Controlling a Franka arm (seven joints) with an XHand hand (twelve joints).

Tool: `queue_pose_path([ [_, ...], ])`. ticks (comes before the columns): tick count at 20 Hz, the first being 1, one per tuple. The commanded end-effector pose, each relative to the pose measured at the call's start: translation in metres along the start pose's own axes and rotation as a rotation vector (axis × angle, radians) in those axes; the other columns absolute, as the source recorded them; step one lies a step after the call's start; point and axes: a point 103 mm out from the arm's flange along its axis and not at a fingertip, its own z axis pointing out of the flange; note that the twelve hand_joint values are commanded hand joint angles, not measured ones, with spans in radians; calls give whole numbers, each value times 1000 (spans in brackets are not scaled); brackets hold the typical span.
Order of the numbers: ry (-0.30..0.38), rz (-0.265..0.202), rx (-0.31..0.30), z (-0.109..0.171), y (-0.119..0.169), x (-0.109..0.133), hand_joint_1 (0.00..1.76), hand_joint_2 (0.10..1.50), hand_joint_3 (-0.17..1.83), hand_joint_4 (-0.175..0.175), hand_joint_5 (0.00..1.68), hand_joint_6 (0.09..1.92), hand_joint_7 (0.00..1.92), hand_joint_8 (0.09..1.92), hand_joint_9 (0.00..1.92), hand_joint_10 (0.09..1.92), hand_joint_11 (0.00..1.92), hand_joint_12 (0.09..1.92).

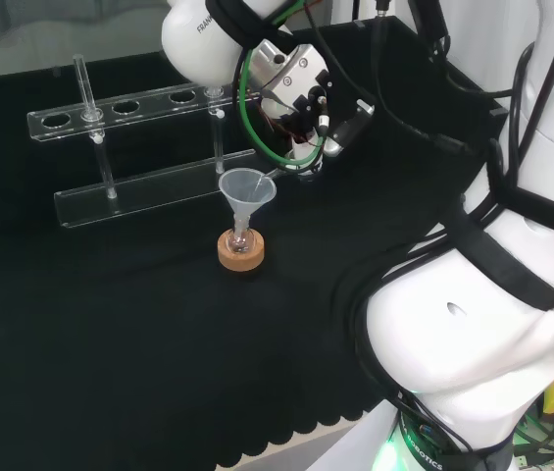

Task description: Pour all the NaCl from the weighing funnel into the round-bottom flask.

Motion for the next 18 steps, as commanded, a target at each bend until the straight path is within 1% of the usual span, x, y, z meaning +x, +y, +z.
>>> queue_pose_path([
  [1, -22, -3, 1, -2, 1, 2, 1100, 602, 858, 175, 1166, 962, 610, 600, 905, 465, 581, 1250],
  [18, -77, 3, 15, -14, -1, 3, 1100, 603, 856, 175, 1166, 959, 608, 599, 897, 460, 578, 1251],
])
